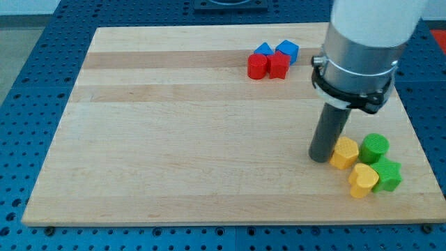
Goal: Move your arm away from the hexagon
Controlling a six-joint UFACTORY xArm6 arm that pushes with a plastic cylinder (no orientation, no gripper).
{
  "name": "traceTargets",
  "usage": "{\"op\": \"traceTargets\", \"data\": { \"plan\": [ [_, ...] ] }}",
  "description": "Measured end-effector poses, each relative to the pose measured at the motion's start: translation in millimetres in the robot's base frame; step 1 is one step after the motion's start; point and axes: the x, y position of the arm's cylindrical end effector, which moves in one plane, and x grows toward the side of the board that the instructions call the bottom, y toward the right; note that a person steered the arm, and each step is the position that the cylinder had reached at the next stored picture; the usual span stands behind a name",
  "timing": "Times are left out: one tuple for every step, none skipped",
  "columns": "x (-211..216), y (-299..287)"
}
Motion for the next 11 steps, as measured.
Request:
{"op": "traceTargets", "data": {
  "plan": [
    [-3.2, 0.0],
    [-18.6, -2.1],
    [-50.9, -14.9],
    [-72.3, -40.0],
    [-85.7, -78.9],
    [-110.1, -126.2],
    [-139.8, -176.0],
    [-177.6, -201.5],
    [-219.2, -198.2],
    [-257.0, -164.6],
    [-287.1, -115.9]
  ]
}}
